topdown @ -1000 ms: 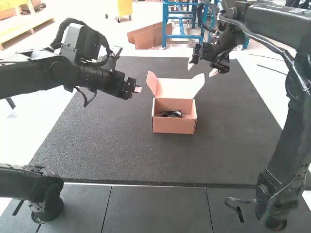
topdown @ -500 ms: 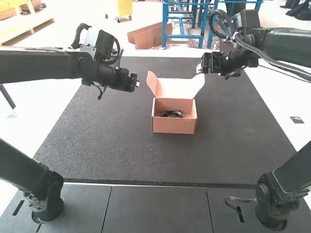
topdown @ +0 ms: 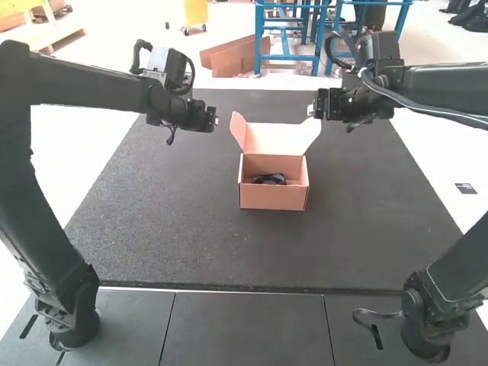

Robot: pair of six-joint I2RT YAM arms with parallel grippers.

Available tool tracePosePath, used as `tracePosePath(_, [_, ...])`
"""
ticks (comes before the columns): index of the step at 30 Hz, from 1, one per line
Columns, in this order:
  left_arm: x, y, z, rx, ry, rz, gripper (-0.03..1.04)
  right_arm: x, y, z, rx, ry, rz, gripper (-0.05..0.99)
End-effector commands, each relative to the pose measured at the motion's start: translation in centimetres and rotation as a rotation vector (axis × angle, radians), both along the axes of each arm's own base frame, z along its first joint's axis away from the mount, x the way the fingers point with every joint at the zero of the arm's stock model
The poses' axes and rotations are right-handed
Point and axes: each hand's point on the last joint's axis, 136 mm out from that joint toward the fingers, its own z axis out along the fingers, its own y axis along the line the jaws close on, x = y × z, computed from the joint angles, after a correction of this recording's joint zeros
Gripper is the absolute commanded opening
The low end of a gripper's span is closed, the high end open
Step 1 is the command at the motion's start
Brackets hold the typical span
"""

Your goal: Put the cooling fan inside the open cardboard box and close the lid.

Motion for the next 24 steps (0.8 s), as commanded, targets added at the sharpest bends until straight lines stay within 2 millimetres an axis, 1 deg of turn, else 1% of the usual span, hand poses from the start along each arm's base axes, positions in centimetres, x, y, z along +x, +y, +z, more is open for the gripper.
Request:
tracePosePath(1, [1.7,0.3,1.2,-0.011,-0.036,0.026,0.97,1.5,0.0,0.8,-0.005,-0.026,-0.013,0.9])
tracePosePath(6, [3.1,0.2,0.5,-0.011,-0.036,0.032,0.97,2.9,0.3,0.5,-0.002,-0.019,-0.018,0.9])
tracePosePath(13, [4.3,-0.3,-0.6,-0.004,-0.03,0.027,0.97,4.5,0.8,0.4,0.001,-0.015,-0.02,0.9])
tracePosePath(18, [5.3,-0.7,-1.1,-0.001,-0.024,0.023,0.97,5.2,1.1,0.0,0.013,0.004,-0.023,0.9])
tracePosePath(24, [6.4,-1.3,-1.4,0.001,-0.021,0.018,0.97,5.8,1.1,-1.1,0.01,0.036,-0.029,0.9])
